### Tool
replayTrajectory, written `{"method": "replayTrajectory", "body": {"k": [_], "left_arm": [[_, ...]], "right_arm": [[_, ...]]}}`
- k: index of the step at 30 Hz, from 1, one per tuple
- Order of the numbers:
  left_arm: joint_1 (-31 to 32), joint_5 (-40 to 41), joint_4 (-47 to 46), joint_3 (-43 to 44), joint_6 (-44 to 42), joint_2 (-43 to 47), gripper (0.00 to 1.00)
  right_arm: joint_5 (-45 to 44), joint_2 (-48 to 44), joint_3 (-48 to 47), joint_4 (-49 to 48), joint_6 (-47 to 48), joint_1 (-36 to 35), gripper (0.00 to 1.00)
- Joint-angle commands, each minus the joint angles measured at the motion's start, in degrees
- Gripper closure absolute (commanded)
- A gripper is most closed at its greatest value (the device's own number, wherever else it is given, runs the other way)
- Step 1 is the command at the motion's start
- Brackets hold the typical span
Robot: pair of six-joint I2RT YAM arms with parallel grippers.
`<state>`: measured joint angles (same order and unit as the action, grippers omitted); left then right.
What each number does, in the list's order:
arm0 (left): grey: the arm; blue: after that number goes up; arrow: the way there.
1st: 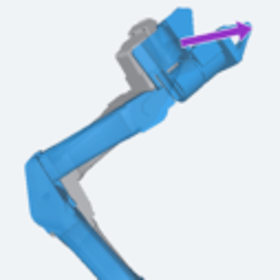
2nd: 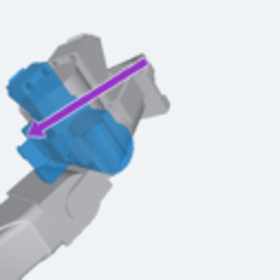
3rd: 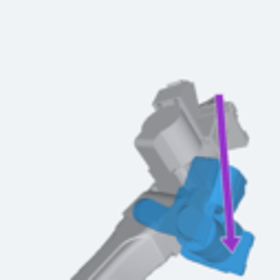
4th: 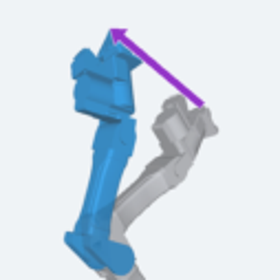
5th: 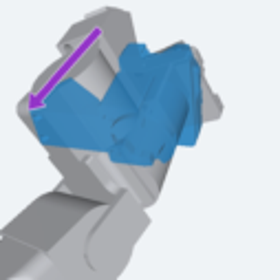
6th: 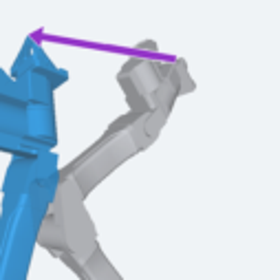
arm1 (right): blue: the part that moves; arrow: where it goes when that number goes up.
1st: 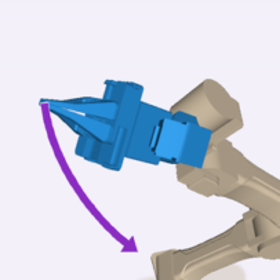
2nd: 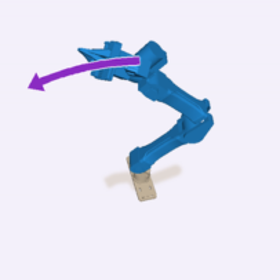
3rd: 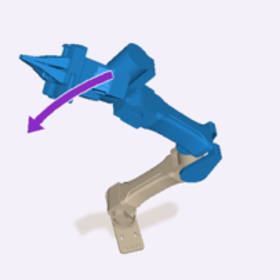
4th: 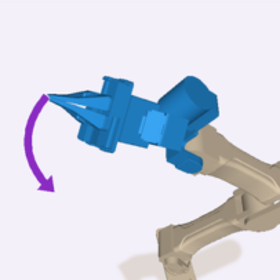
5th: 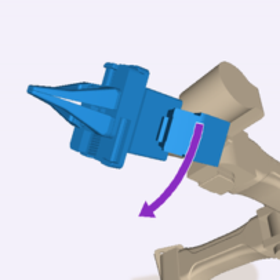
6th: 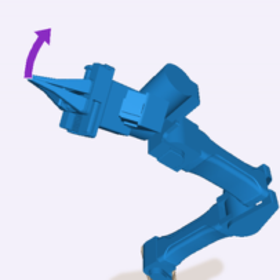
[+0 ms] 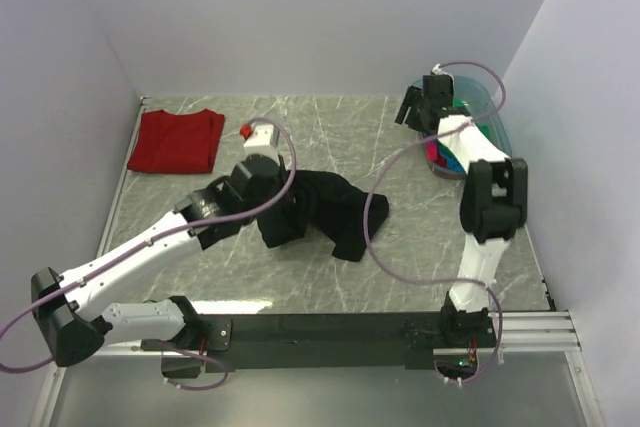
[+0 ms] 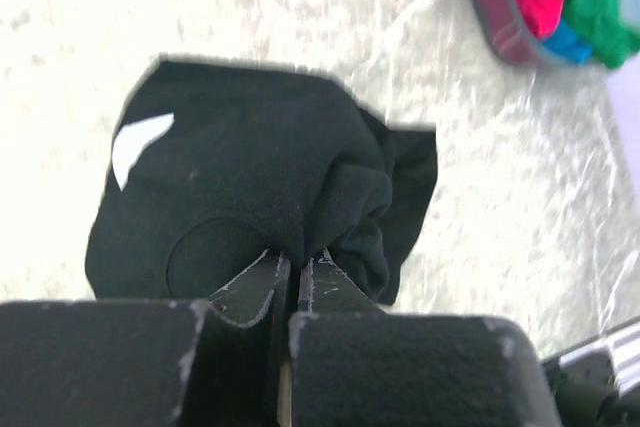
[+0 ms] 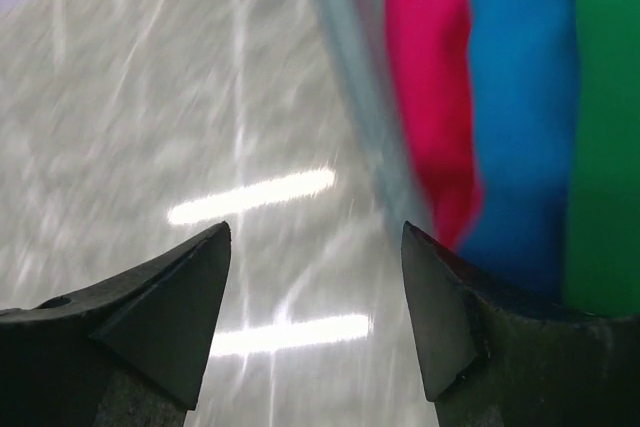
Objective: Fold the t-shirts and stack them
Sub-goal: Flatten the tshirt out
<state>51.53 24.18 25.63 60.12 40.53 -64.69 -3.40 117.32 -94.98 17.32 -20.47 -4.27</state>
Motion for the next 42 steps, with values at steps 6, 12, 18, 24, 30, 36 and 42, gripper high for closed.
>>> {"method": "replayTrajectory", "body": {"k": [6, 12, 18, 24, 30, 36, 42], "left_arm": [[-11.4, -5.7, -4.4, 9.0, -6.8, -6.4, 1.00], [-15.9, -6.3, -4.7, 7.2, -7.4, -8.3, 1.00], [-18.2, -5.8, -4.8, 5.6, -7.6, -9.9, 1.00], [-19.5, -6.3, -4.6, 4.8, -7.9, -11.1, 0.99], [-21.2, -5.4, -4.2, 5.0, -8.5, -12.0, 1.00], [-22.6, -5.6, -4.0, 4.1, -9.1, -11.0, 0.99], [-23.9, -6.0, -4.1, 3.4, -9.5, -9.2, 1.00]], "right_arm": [[0.3, -32.5, 21.8, -5.0, -2.2, -11.2, 0.25], [-4.2, -43.8, 39.3, -3.6, -6.2, -22.3, 0.26], [-8.3, -44.6, 47.4, -0.9, -7.9, -34.4, 0.27], [-12.4, -41.7, 51.4, -1.3, -12.9, -46.2, 0.27], [-12.2, -34.6, 50.5, -3.5, -14.9, -51.0, 0.27], [-11.5, -25.6, 48.5, -4.5, -16.3, -52.2, 0.27], [-13.6, -23.1, 48.0, -4.1, -16.1, -52.1, 0.54]]}}
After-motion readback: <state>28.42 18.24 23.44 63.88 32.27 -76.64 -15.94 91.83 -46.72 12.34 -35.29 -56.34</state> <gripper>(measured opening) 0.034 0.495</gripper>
